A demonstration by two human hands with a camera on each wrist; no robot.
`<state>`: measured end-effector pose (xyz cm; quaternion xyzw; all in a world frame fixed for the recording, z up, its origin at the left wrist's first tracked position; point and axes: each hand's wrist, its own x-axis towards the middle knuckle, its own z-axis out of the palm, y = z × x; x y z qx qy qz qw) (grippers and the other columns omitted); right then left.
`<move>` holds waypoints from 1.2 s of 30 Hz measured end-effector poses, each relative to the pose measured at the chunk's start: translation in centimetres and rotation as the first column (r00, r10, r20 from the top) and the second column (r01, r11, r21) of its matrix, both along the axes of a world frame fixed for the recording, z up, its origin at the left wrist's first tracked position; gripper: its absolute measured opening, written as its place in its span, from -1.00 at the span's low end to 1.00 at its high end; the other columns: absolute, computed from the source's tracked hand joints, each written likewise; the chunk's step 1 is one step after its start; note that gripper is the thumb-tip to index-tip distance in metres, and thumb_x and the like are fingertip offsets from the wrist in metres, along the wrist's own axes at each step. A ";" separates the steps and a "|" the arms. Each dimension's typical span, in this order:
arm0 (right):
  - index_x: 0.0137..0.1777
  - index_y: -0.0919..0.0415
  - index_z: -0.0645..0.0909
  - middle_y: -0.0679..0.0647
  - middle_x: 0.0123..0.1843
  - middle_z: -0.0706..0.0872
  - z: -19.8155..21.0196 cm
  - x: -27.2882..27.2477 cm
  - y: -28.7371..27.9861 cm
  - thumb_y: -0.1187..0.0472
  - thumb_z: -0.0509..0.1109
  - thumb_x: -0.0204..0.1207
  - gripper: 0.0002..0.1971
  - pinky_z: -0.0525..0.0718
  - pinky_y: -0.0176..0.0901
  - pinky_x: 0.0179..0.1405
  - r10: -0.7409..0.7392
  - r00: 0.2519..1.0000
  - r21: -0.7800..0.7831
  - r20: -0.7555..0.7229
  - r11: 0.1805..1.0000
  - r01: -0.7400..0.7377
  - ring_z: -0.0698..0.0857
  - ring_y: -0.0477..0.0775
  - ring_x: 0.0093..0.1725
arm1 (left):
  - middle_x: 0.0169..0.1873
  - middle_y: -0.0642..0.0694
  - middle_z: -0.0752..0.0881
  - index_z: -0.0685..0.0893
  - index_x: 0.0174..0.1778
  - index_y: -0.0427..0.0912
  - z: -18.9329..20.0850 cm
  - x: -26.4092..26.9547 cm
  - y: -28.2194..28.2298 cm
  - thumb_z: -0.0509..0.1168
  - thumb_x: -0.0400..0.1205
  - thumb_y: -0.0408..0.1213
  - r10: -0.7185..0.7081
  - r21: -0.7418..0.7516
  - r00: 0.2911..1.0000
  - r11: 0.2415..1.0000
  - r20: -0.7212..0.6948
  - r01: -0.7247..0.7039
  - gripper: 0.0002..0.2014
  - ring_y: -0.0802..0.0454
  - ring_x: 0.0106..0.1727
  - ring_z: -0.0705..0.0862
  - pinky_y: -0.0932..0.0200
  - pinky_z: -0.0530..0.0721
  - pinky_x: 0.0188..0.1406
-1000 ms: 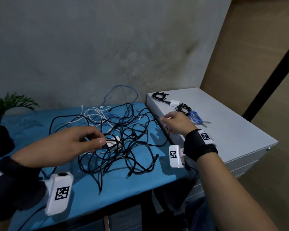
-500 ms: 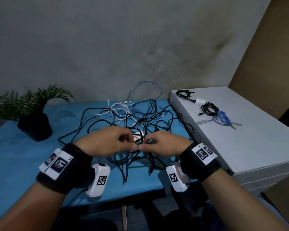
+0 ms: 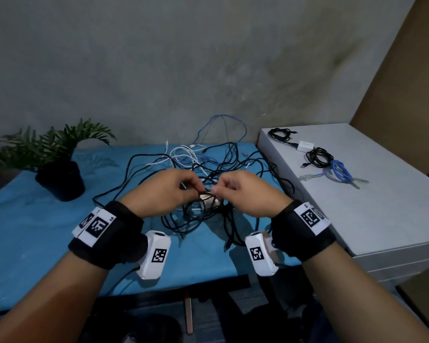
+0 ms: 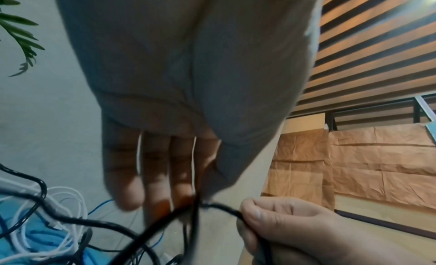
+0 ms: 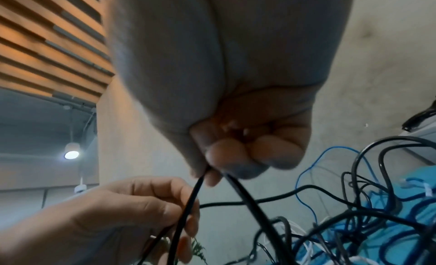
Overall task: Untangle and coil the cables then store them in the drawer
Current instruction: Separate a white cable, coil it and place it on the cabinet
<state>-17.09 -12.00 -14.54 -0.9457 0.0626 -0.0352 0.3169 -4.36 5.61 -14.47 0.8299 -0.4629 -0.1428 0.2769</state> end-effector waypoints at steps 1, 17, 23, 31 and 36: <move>-0.14 0.21 0.61 -0.04 -0.41 0.55 0.2 0.0 -0.2 -0.06 0.33 0.73 -0.65 0.46 -0.10 -0.36 -0.054 0.997 0.035 0.047 0.998 0.052 0.50 -0.08 -0.45 | -0.18 0.19 0.79 0.75 -0.09 0.18 0.2 0.2 0.0 0.42 0.67 -0.26 0.047 -0.084 0.999 0.995 -0.001 -0.047 -0.83 0.23 -0.16 0.73 0.17 0.66 -0.08; 0.37 0.08 0.61 0.04 -0.36 0.51 4.1 0.2 2.2 0.06 0.32 0.68 -0.69 0.33 -0.07 -0.45 -0.053 0.927 0.677 0.370 0.700 -0.230 0.45 0.03 -0.45 | -0.06 0.03 0.79 0.64 0.10 -0.07 5.8 -3.1 0.0 0.27 0.75 -0.41 -0.069 -0.742 0.989 0.669 -0.132 -0.052 -0.85 -0.02 -0.41 0.65 0.17 0.58 -0.46; 0.52 0.19 0.53 0.05 -0.25 0.60 5.7 -0.4 1.1 -0.01 0.01 0.85 -0.55 0.34 -0.09 -0.43 -0.170 0.906 0.866 0.387 0.403 -0.294 0.46 0.02 -0.42 | -0.24 -0.05 0.70 0.61 0.34 0.00 5.5 -1.5 1.2 0.47 0.62 -0.16 -0.110 -0.538 0.961 0.842 -0.253 -0.045 -0.62 0.02 -0.28 0.67 0.19 0.69 -0.20; 0.25 0.23 0.63 0.16 -0.21 0.81 3.3 -0.1 0.0 0.16 0.23 0.78 -0.78 0.49 -0.13 -0.47 -0.262 0.965 0.814 0.022 0.565 0.135 0.59 0.08 -0.47 | -0.02 0.08 0.78 0.75 0.06 -0.01 2.6 3.3 4.0 0.47 0.63 -0.04 0.217 0.110 0.974 0.969 0.060 -0.223 -0.82 0.06 0.07 0.73 0.04 0.64 0.16; 0.48 0.11 0.42 0.19 -0.03 0.84 2.9 0.3 0.6 0.08 0.33 0.75 -0.64 0.60 -0.16 -0.49 -0.257 0.966 0.827 -0.010 0.541 0.153 0.68 0.10 -0.41 | -0.10 0.03 0.71 0.71 -0.02 -0.03 -1.3 5.1 4.5 0.50 0.59 0.05 0.274 0.474 0.951 0.824 0.146 -0.311 -0.75 -0.02 -0.04 0.68 0.09 0.59 -0.02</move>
